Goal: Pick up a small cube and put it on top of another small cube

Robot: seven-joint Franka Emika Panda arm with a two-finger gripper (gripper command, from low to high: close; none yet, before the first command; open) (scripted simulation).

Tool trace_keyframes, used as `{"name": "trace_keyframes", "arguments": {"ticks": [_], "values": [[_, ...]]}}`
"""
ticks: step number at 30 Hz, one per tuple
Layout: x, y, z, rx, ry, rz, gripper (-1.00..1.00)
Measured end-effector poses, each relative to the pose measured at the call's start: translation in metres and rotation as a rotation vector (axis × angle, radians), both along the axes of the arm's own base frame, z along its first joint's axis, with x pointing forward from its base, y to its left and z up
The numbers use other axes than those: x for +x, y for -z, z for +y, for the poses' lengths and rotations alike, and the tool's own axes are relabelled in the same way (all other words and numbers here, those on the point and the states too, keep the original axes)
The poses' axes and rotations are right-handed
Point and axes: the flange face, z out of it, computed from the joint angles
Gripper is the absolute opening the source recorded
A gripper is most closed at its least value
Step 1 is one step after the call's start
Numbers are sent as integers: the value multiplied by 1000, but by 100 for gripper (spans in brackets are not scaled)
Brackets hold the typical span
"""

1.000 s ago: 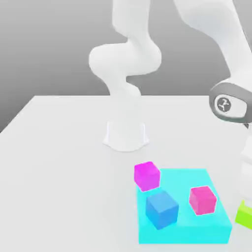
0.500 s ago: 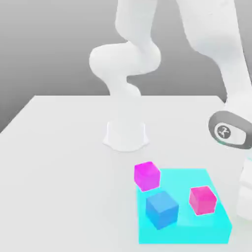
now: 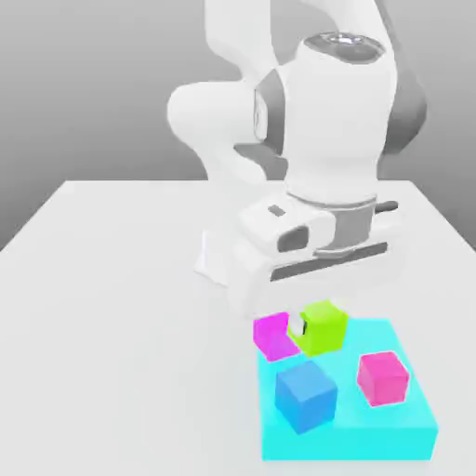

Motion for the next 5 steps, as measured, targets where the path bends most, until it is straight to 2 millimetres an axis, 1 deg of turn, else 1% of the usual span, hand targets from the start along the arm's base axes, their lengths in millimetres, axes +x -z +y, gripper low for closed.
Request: {"name": "trace_keyframes", "arguments": {"ticks": [1, 2, 5], "values": [[-1, 14, 0, 0, 1, 1, -100], [-1, 26, 0, 0, 1, 1, 100], [-1, 26, 0, 0, 1, 1, 100]]}}
